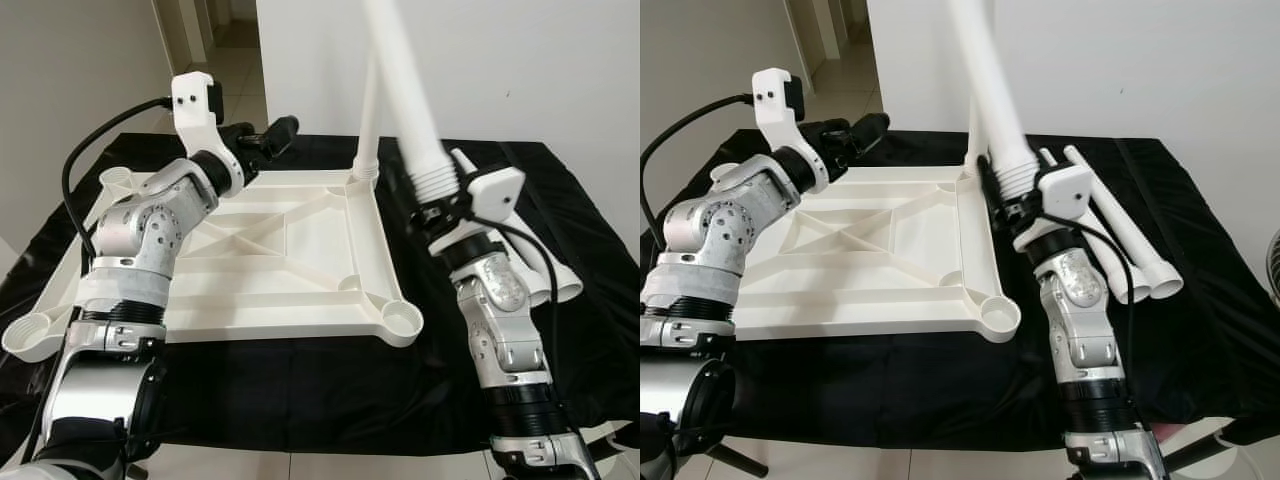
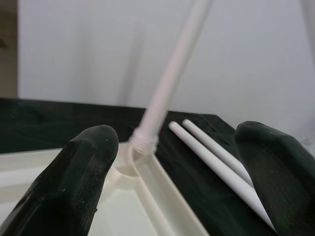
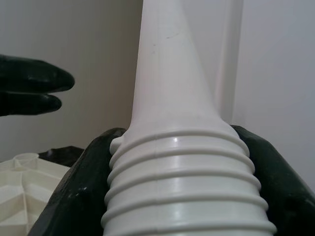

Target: Building children table

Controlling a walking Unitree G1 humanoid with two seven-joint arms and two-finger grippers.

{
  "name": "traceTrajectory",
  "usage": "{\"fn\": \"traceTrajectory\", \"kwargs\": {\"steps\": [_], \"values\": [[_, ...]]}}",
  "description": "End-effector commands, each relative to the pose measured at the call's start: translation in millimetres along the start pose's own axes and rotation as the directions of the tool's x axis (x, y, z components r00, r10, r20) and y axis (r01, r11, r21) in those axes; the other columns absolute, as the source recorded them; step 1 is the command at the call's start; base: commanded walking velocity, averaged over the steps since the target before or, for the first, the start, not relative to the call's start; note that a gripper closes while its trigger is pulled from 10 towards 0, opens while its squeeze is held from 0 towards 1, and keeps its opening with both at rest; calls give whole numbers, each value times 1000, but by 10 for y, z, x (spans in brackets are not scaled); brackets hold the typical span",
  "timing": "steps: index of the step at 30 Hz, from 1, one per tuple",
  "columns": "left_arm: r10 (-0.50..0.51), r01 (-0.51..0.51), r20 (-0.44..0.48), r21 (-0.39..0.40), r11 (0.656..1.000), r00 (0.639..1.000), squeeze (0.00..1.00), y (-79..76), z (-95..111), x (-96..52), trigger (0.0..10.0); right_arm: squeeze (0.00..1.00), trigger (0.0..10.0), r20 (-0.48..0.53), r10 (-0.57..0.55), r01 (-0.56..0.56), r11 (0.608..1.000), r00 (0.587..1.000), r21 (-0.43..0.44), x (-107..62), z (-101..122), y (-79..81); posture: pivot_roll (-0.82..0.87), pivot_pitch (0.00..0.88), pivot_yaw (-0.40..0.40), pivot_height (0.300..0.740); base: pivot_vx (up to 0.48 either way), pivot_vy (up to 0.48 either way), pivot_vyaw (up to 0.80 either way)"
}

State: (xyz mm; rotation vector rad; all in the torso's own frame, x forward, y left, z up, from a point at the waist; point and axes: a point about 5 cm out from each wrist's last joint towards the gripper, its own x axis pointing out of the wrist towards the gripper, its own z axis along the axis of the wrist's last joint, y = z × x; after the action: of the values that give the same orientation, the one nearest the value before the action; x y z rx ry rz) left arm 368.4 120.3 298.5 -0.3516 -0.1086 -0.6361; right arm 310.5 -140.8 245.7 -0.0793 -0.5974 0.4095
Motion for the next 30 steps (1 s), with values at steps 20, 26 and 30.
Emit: {"fn": "traceTrajectory", "kwargs": {"steps": [20, 26, 30], "values": [[-685, 664, 112, -398, 633, 720, 0, -481, 87, -138, 10000, 161, 10000, -124, 183, -177, 983, 975, 57, -139, -230, 178, -30, 49, 71, 740, 0, 0, 0], [-688, 660, 92, -401, 636, 720, 0, -509, 75, -127, 10000, 165, 10000, -127, 250, -243, 968, 960, 71, -169, -222, 251, -30, 53, 73, 740, 0, 0, 0], [-648, 618, 71, -392, 681, 759, 0, -449, 60, -79, 10000, 157, 10000, -113, 265, -259, 964, 958, 66, -194, -187, 286, -38, 48, 80, 740, 0, 0, 0]]}}
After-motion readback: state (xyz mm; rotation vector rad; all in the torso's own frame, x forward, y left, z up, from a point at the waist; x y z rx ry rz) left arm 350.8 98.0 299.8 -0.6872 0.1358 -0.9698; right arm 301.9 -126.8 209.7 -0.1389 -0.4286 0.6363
